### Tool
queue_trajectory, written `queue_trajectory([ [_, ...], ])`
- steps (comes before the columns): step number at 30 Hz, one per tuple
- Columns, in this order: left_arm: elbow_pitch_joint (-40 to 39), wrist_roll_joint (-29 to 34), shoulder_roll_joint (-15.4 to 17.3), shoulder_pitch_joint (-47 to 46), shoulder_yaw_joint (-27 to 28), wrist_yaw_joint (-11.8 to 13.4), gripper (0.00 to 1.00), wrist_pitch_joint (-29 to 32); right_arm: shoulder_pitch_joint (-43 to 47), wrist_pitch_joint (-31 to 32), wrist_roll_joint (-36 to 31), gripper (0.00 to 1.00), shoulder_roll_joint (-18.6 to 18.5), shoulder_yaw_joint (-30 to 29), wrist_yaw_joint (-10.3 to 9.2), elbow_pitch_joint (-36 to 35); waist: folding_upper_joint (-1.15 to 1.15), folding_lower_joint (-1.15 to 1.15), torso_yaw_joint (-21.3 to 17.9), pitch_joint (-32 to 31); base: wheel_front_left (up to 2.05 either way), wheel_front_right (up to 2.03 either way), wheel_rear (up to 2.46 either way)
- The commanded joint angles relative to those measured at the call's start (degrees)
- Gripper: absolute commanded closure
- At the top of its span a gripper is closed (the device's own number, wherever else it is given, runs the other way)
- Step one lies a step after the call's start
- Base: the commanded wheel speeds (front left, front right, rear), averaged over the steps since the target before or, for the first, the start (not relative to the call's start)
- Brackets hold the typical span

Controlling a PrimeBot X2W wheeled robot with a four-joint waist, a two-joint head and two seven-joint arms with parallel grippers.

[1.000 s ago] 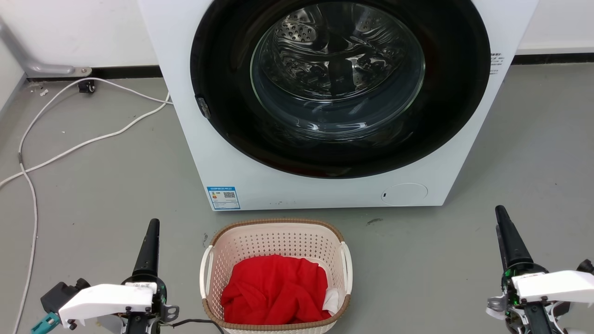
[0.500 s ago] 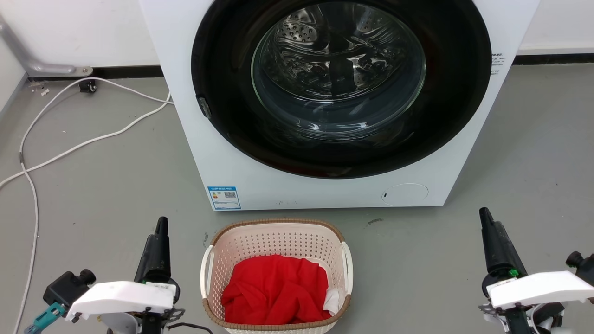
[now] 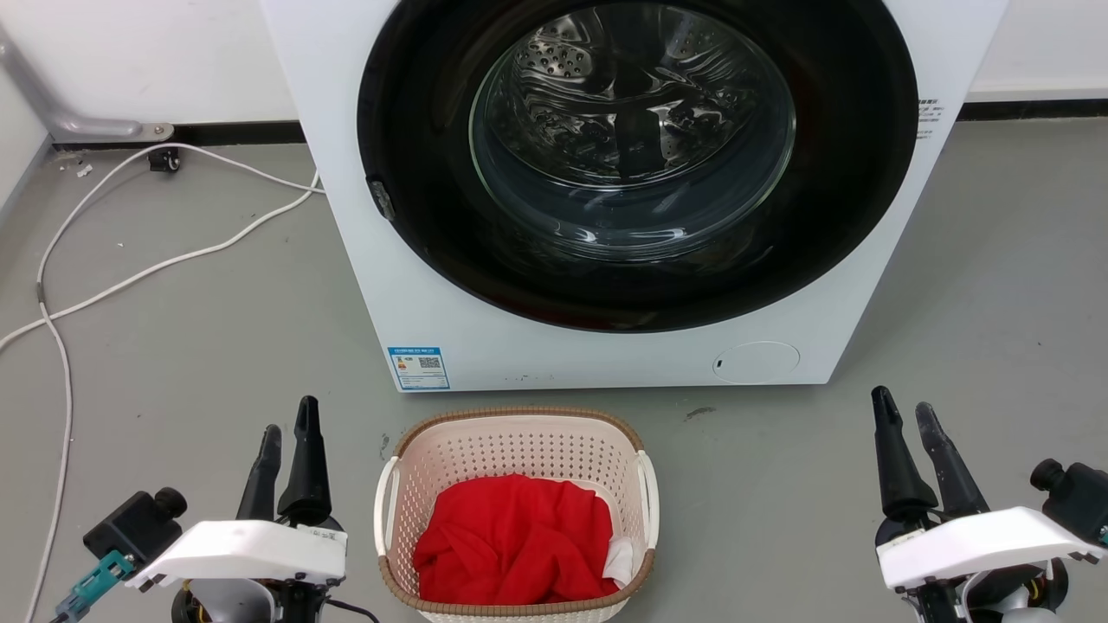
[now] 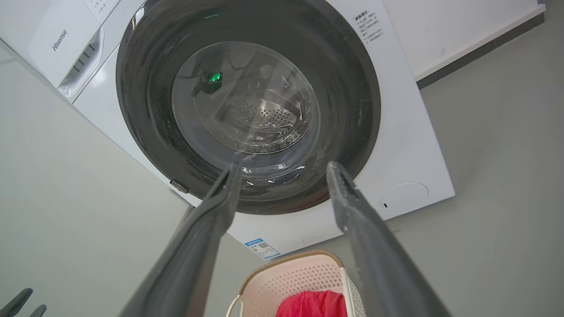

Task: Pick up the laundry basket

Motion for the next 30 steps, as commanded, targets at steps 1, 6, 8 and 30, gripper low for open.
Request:
queue_trajectory([
  [1, -1.06, 1.43, 0.27, -0.1, -0.15, -0.02, 0.0, -0.54, -0.23, -0.44, -1.66, 0.0, -0.16, 0.14, 0.02, -1.05, 0.0, 0.0, 0.01, 0.01, 0.0, 0.0, 0.0],
  [6, -1.54, 4.69, 0.29, 0.15, -0.21, -0.33, 0.0, -1.42, -0.02, -1.3, -5.9, 0.0, -0.16, 0.66, 0.02, -1.33, 0.0, 0.0, 0.05, 0.04, 0.0, 0.0, 0.0],
  [8, -1.61, 6.06, 0.3, 0.3, -0.19, -0.3, 0.0, -1.74, 0.11, -1.67, -7.53, 0.0, -0.17, 0.86, 0.02, -1.47, 0.0, 0.0, 0.06, 0.04, 0.0, 0.0, 0.0],
  [30, -1.42, 20.13, 0.37, 1.7, -0.99, 0.01, 0.0, -5.11, 1.39, -5.02, -21.98, 0.0, -0.19, 1.59, 0.01, -2.46, 0.0, 0.0, 0.1, 0.11, 0.0, 0.0, 0.0],
])
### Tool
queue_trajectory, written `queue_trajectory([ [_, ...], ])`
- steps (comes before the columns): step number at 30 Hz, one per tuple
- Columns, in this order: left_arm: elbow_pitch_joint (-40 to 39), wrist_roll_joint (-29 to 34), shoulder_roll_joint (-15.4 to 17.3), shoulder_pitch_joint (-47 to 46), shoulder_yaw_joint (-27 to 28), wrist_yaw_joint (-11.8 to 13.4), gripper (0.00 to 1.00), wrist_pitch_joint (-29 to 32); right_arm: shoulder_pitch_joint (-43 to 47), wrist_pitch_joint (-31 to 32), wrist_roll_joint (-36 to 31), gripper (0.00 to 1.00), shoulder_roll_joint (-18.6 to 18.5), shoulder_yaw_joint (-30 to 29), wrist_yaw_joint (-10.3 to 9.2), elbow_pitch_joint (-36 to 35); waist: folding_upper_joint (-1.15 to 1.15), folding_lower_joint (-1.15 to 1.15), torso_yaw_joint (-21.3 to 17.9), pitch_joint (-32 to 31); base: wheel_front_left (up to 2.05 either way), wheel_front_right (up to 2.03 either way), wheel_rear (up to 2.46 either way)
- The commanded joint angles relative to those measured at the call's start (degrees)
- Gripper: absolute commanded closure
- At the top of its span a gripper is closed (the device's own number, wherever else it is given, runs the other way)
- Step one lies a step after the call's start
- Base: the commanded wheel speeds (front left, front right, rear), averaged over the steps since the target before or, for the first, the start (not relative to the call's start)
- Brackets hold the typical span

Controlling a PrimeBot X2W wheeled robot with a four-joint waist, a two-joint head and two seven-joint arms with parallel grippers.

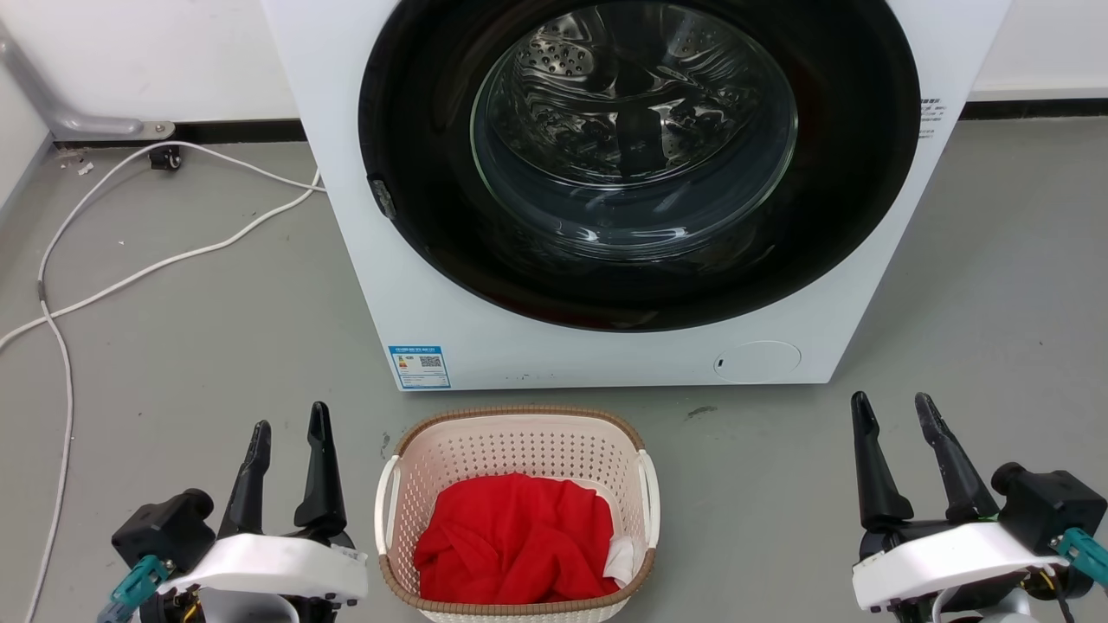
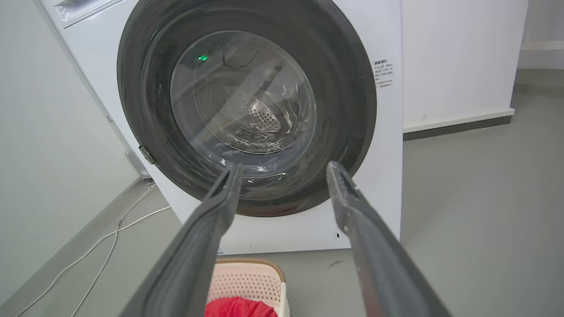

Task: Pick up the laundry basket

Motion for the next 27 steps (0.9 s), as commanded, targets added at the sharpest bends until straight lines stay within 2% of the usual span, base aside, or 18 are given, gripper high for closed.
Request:
queue_trajectory([
  [1, -0.38, 1.4, 0.27, 0.25, -0.04, 0.05, 0.0, -0.48, 0.26, -0.54, -1.55, 0.0, -0.18, 0.15, 0.0, -0.79, 0.0, 0.0, 0.01, -0.01, 0.0, 0.0, 0.0],
  [13, -0.6, 7.74, 0.28, 0.88, -0.44, 0.27, 0.0, -2.07, 1.05, -2.1, -8.41, 0.0, -0.18, 0.25, 0.0, -1.63, 0.0, 0.0, 0.15, -0.07, 0.0, 0.0, 0.0],
  [27, -1.02, 14.64, 0.31, 1.63, -0.7, 0.76, 0.0, -3.72, 1.74, -3.69, -12.92, 0.0, -0.19, -0.53, -0.01, -1.92, 0.0, 0.0, 0.1, -0.14, 0.0, 0.0, 0.0],
])
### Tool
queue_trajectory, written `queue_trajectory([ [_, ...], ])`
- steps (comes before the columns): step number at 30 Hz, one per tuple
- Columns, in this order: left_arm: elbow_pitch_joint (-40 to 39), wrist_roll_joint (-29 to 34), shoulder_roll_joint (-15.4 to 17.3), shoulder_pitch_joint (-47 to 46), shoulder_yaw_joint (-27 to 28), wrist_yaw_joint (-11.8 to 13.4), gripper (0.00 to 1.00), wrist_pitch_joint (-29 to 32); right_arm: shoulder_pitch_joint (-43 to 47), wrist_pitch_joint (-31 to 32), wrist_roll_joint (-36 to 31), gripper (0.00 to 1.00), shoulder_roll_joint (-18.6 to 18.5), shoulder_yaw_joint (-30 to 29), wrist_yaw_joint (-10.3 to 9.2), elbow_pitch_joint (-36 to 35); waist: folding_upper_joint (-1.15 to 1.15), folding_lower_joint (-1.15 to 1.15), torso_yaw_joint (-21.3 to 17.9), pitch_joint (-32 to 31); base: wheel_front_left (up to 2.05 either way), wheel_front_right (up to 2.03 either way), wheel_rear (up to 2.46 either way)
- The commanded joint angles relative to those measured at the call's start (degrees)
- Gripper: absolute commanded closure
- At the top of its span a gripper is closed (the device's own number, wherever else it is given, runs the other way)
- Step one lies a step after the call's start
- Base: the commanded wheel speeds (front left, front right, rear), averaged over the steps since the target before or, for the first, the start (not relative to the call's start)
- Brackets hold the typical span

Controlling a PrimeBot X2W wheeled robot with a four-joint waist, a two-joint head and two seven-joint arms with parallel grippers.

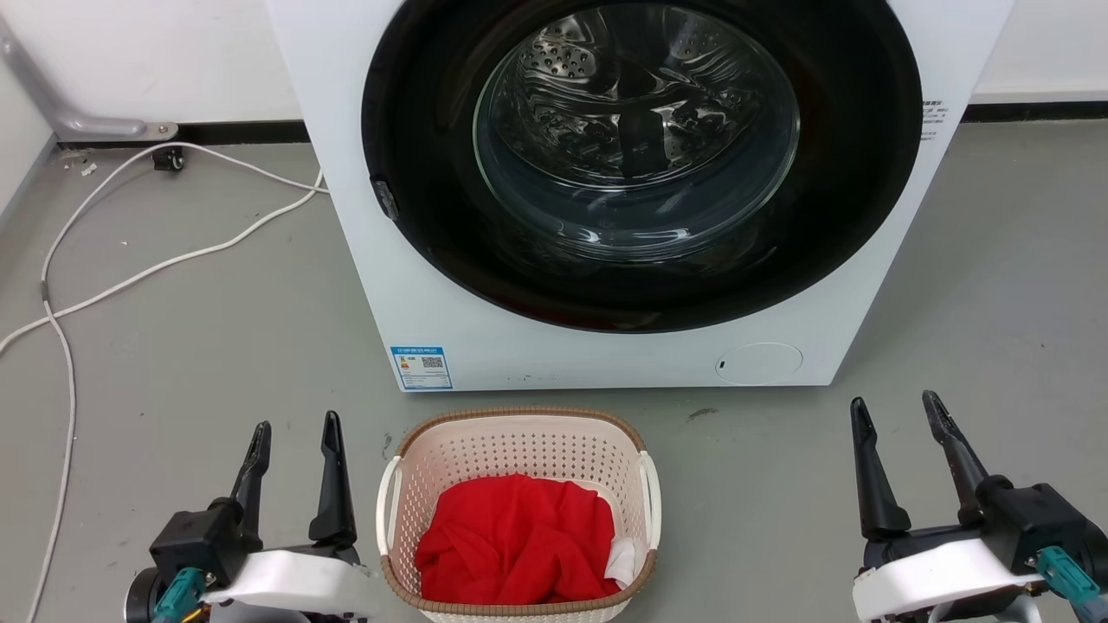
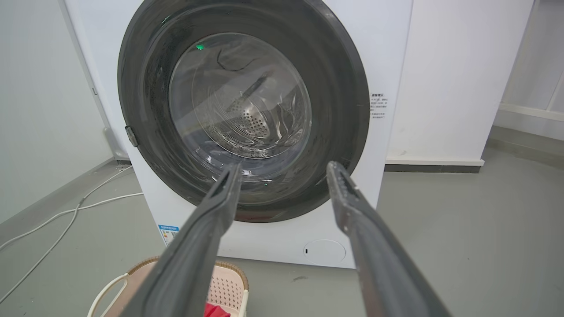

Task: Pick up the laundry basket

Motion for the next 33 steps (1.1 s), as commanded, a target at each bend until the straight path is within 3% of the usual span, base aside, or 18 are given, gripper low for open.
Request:
queue_trajectory([
  [1, -0.53, 1.36, 0.21, 0.28, -0.13, 0.19, 0.0, -0.56, 0.57, -0.41, -1.11, 0.0, -0.17, -0.07, -0.02, -0.55, 0.0, 0.0, -0.02, 0.0, 0.0, 0.0, 0.0],
  [17, -1.15, 8.4, 0.24, 0.9, -0.39, 0.62, 0.0, -2.32, 1.18, -2.14, -5.39, 0.0, -0.18, -0.11, -0.02, -1.03, 0.0, 0.0, -0.14, 0.03, 0.0, 0.0, 0.0],
  [33, -0.73, 8.39, 0.23, 1.14, -0.13, 1.07, 0.0, -2.37, 1.07, -2.13, -2.66, 0.0, -0.17, -0.3, -0.02, 0.12, 0.0, 0.0, -0.31, -0.09, 0.0, 0.0, 0.0],
])
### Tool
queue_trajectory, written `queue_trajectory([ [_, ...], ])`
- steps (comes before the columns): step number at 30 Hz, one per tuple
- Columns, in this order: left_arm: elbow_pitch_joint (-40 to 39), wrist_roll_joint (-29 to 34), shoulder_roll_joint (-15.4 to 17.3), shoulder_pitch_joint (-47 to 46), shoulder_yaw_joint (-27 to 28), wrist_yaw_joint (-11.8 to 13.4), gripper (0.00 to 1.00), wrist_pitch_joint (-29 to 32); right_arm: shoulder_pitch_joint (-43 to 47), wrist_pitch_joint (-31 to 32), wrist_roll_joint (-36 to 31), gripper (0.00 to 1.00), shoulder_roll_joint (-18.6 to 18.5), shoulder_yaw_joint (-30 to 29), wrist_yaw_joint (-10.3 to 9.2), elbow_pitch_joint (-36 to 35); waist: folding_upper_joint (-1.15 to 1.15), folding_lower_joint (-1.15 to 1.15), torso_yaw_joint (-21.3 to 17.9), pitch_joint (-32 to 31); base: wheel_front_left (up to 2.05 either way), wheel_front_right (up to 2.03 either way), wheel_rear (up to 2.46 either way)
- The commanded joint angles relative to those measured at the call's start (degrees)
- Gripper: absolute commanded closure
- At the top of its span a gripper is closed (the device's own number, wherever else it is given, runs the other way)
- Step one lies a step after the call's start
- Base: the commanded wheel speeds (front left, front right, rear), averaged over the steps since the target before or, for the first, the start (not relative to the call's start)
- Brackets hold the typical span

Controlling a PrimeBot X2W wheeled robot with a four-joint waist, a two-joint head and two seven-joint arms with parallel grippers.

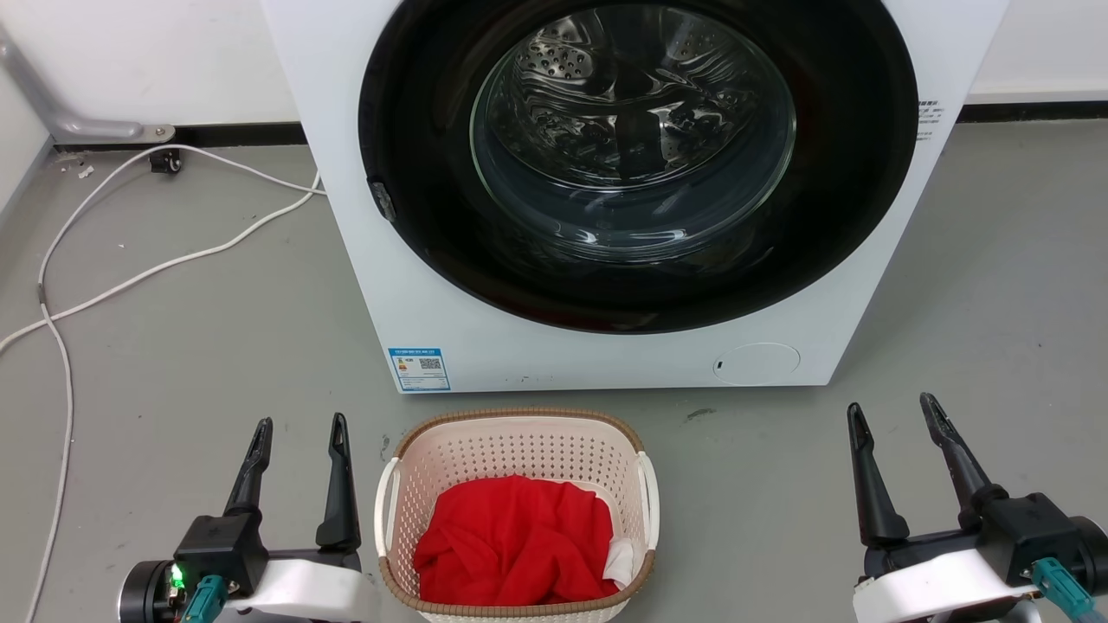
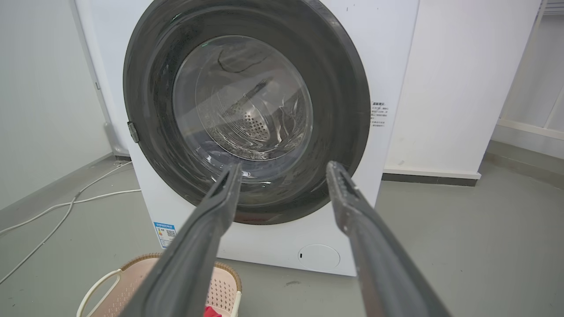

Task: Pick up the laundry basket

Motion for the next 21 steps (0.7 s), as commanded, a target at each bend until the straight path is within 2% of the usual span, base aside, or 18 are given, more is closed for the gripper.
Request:
queue_trajectory([
  [1, 0.0, 0.32, 0.17, 0.53, 0.0, 0.09, 0.0, -0.44, 0.5, -0.14, 0.36, 0.0, -0.15, 0.04, -0.02, 0.15, 0.0, 0.0, 0.02, -0.02, 0.0, 0.0, 0.0],
  [13, 0.53, 0.34, 0.17, -0.76, 0.99, 0.15, 0.0, -0.44, -0.56, -0.14, 0.54, 0.0, -0.14, 1.34, -0.02, 0.9, 0.0, 0.0, -0.02, 1.0, 0.0, 0.0, 0.0],
  [21, 6.67, 2.61, 0.58, -6.38, 3.28, -1.53, 0.0, -0.32, -6.02, -0.14, -0.9, 0.0, -0.11, 6.68, -0.02, 8.78, 0.0, 0.0, -0.05, 5.31, 0.0, 0.0, 0.0],
])
